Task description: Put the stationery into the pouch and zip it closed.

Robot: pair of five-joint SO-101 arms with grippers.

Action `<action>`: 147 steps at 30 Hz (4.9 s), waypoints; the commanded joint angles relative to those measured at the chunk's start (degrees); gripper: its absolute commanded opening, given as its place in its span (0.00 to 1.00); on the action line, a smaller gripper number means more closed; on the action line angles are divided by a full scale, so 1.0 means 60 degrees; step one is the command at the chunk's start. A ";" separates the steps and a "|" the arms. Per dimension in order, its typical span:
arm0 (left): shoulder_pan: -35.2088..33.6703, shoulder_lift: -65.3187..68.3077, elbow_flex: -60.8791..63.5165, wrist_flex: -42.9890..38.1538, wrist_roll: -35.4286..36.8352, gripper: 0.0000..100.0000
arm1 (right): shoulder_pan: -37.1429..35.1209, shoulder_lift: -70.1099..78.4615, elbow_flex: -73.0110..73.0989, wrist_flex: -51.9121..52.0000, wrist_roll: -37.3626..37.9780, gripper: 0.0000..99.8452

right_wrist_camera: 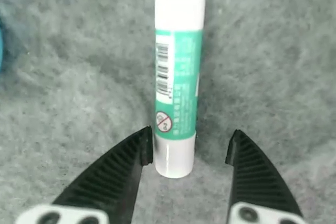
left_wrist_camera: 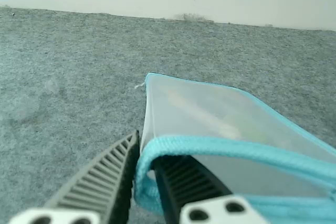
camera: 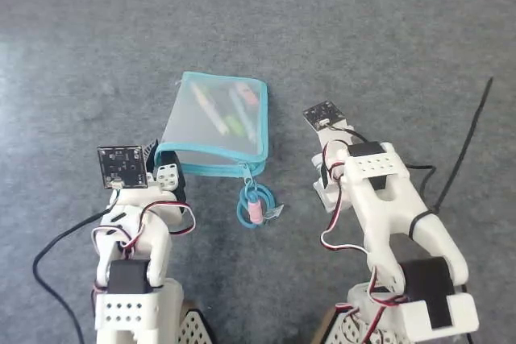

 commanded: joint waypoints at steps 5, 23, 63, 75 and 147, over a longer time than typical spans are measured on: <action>0.0000 -0.0132 -0.0110 -0.0132 -0.0147 0.01 | 0.0037 -0.0066 -0.0073 -0.0051 0.0044 0.08; 0.0000 -0.0132 -0.0110 -0.0117 -0.0147 0.01 | 0.0037 -0.0066 0.0381 0.0418 0.0088 0.19; 0.0015 -0.0117 -0.0095 -0.0161 -0.0147 0.01 | -0.5590 -0.1897 -0.6315 0.7304 0.0366 0.01; 0.0015 -0.0117 -0.0095 -0.0161 -0.0147 0.01 | -0.5531 0.2000 -1.0066 0.7744 -0.0703 0.01; 0.0015 -0.0103 -0.0081 -0.0161 -0.0147 0.01 | -0.3509 -0.5560 -0.0103 -0.0462 0.2388 0.42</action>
